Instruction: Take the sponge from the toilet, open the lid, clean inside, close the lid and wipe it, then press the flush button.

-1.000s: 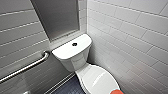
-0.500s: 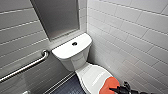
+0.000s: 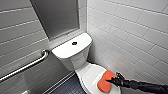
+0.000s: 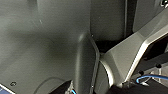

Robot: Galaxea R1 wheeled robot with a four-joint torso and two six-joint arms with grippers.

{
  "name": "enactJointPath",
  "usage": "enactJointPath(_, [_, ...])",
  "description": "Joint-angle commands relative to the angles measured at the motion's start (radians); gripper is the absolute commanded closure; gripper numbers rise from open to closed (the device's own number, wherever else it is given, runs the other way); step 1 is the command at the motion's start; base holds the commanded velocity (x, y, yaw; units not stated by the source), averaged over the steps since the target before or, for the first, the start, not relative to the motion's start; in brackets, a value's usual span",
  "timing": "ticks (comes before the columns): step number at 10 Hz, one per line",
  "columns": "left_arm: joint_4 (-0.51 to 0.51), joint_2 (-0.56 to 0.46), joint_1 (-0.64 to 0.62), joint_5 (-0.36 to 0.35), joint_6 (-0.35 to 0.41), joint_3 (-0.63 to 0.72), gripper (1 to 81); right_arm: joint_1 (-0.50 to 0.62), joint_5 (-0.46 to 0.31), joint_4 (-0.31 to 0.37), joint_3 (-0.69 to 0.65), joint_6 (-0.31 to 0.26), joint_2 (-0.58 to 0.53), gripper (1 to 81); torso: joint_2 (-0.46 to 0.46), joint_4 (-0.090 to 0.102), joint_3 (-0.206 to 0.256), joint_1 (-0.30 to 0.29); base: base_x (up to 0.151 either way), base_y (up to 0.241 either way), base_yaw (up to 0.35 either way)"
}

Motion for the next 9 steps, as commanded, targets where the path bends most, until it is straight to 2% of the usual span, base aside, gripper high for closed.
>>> enactJointPath(1, [-0.007,-0.007,0.006,0.085,0.004,0.016,1.0,0.164,-0.114,0.048,-0.099,0.002,0.078,81.1,0.0,0.0,0.002,0.0,0.0,0.0,0.0])
enactJointPath(2, [-0.008,-0.007,0.006,0.085,0.005,0.016,1.0,0.187,-0.108,0.054,-0.116,0.004,0.1,81.1,0.0,0.0,-0.018,0.0,0.0,0.0,0.0])
enactJointPath(4, [-0.01,-0.007,0.006,0.099,0.004,0.018,1.0,0.217,-0.108,0.077,-0.215,0.033,0.156,81.1,0.0,0.0,-0.031,0.0,0.0,0.0,0.0])
enactJointPath(9, [-0.01,-0.009,0.013,0.099,0.004,0.016,1.0,0.228,-0.113,0.085,-0.536,0.082,0.317,81.1,0.0,0.0,-0.031,0.001,0.0,0.0,0.0])
